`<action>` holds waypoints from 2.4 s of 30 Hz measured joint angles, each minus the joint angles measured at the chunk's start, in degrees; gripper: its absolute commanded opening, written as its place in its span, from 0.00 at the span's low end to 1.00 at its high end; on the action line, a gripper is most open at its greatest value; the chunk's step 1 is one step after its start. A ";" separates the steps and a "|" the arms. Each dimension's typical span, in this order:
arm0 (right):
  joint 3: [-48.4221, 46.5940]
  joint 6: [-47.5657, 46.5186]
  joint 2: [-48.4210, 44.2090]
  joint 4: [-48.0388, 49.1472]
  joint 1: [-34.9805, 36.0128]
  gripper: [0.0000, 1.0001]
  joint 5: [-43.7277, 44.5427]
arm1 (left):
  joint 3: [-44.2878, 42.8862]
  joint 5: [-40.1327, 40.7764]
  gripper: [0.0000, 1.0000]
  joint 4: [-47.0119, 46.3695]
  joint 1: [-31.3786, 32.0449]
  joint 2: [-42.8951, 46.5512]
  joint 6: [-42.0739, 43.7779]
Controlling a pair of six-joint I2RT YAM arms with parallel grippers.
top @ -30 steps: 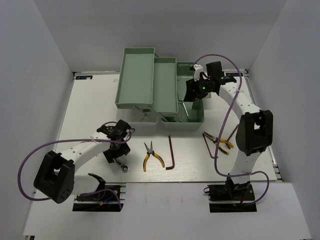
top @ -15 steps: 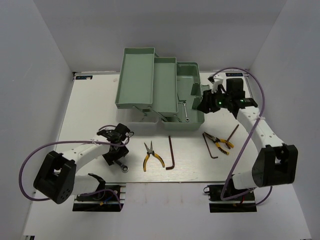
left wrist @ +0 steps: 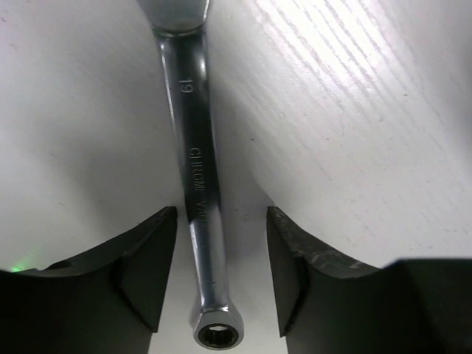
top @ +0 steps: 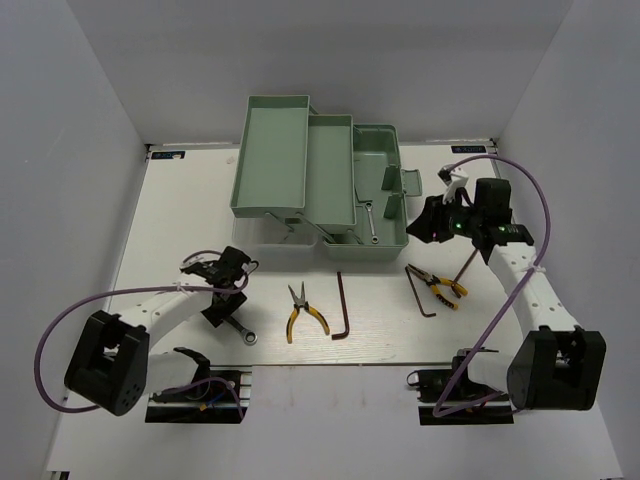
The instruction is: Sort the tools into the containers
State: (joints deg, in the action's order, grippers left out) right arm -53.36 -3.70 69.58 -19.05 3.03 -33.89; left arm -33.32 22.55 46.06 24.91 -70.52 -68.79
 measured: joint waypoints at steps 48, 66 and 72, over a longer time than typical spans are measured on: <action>3.82 3.28 -4.22 3.82 -11.50 0.91 -11.45 | -15.37 -29.53 0.00 8.87 1.49 19.80 39.58; 4.66 4.37 -4.79 4.31 -12.15 0.91 -10.84 | -25.00 -55.45 0.00 6.16 3.17 15.02 51.82; 5.46 4.37 -5.57 4.37 -12.74 0.91 -10.03 | -30.27 -58.01 0.00 1.07 5.51 6.71 52.02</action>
State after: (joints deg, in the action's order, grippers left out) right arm -47.90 0.67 64.01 -14.68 -9.72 -43.92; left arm -63.59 -35.46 47.13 30.41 -63.81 -16.78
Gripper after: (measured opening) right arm 0.907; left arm 0.278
